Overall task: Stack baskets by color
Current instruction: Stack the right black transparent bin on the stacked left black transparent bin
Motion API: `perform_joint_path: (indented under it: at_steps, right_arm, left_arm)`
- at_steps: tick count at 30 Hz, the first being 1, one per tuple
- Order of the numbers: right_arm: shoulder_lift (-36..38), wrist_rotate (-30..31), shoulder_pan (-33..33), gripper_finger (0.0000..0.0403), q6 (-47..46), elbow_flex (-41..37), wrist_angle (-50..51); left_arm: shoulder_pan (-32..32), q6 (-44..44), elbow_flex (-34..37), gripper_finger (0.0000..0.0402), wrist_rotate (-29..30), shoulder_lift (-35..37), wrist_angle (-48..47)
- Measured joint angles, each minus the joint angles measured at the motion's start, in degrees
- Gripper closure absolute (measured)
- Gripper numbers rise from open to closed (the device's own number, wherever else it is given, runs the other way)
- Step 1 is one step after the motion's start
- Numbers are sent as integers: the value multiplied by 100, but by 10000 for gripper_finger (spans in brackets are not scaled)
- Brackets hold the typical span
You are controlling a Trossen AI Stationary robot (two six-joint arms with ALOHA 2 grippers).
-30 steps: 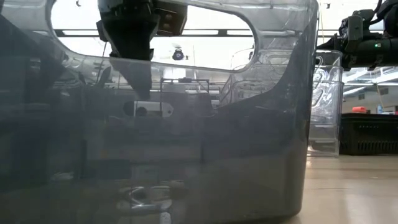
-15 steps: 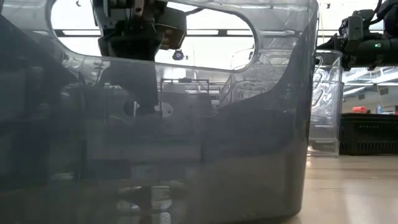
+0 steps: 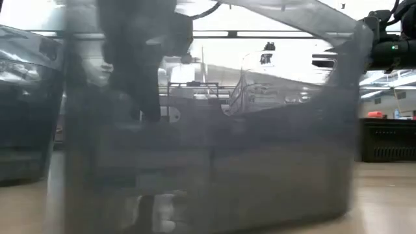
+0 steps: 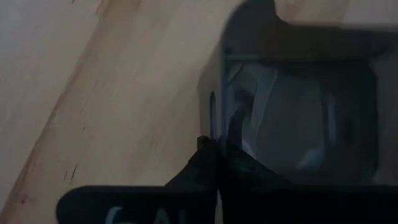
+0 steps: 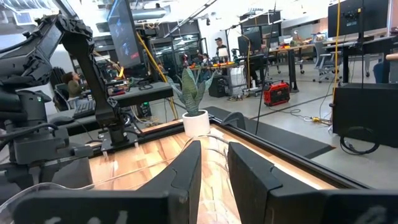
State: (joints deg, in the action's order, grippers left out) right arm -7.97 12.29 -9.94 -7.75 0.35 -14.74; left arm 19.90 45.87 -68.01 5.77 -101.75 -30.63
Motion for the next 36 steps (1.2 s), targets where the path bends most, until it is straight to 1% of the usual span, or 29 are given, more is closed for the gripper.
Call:
perform_joint_path:
  at_steps: [2, 4, 8, 17, 22, 24, 27, 36]
  right_arm:
    - [-1, 1, 0, 317, -2, -2, 0]
    - [1, 0, 0, 317, -2, -2, -2]
    - [1, 2, 1, 317, -2, -2, -3]
    - [0, 1, 1, 317, -2, 0, -2]
    - [1, 0, 1, 317, -2, -2, -2]
    - [1, 0, 1, 317, -1, -2, -2]
    - [-2, 0, 1, 317, -2, -2, -2]
    - [-2, 2, 1, 317, -2, -2, -15]
  left_arm:
    - [0, 8, -10, 393, 4, 0, -10]
    - [-15, 1, -160, 395, -4, -2, -219]
    - [-74, -5, -823, 397, 7, -2, -855]
    - [-40, 0, -2704, 396, 11, -2, -2973]
    - [181, 89, -3507, 396, 395, 2, -4467]
    - [314, 333, -3650, 396, 623, 45, -5129]
    - [535, 812, -3662, 396, 851, 199, -5908]
    - [1223, 1688, -3655, 396, 1436, 1052, -5928]
